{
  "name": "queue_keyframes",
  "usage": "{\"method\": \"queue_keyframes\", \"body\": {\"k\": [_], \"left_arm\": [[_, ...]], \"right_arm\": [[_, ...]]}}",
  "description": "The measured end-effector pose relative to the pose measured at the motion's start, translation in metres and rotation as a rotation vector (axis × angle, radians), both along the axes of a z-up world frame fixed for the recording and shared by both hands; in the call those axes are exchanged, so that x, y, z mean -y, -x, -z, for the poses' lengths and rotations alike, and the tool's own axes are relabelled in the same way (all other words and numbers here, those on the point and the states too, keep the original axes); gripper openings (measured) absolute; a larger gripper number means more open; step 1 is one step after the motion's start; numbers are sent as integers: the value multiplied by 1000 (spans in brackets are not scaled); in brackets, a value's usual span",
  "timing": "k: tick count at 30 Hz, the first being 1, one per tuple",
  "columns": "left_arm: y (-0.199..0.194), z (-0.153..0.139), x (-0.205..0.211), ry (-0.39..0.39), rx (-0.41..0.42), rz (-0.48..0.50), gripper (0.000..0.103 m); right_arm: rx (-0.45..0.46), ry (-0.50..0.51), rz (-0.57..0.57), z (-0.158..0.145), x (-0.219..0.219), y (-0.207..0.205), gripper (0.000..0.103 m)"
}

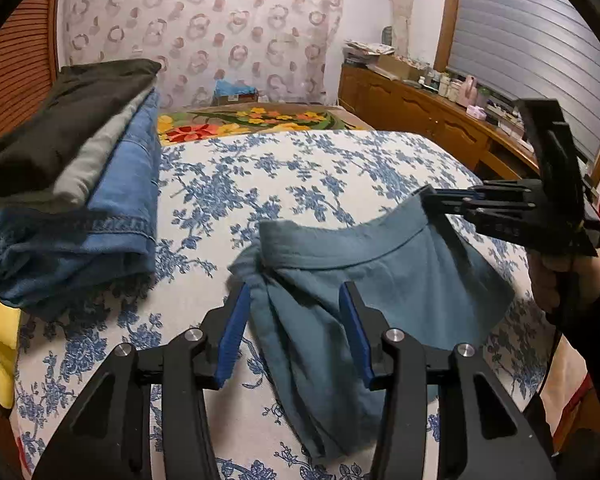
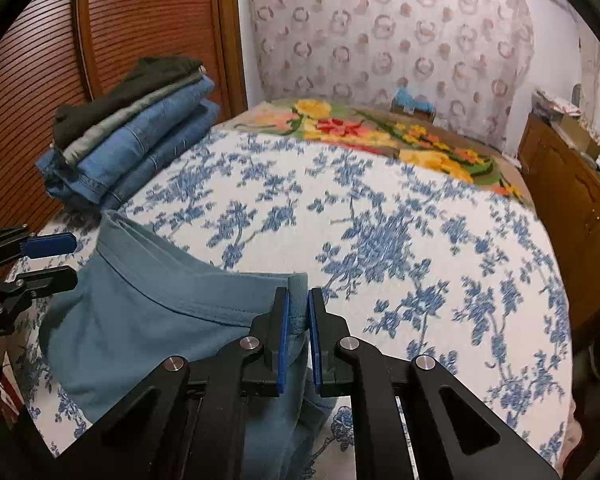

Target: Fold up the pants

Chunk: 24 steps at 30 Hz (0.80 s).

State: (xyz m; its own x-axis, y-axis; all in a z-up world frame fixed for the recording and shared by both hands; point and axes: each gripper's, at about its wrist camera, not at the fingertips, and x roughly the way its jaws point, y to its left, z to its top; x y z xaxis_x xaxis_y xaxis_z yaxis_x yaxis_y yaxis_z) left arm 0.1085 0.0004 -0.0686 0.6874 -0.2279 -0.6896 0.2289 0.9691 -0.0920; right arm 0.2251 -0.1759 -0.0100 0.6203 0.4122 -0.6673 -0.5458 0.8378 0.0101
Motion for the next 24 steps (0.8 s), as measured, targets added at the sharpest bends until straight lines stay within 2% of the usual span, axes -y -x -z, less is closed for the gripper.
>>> {"method": "queue_keyframes", "body": {"k": [11,12,14,19,24], "left_arm": [[-35,7,1,-21,-35,-14,47],[-38,7,0,-18,-37,-10,45],[-43,9,0,-14,-41,-5,21],[-47,11,-4,1,-41,-23,18],[-38,9,-2,-31,-31,-32,19]], "right_arm": [[-12,-9,13,-6,0,-3,9],[-11,-12,14,-6,0,-1,9],[-8,-16,17,-7,2,0,9],[-1,-40,8,-10,8,6,12],[32,-8,31,-16,12,20,17]]}}
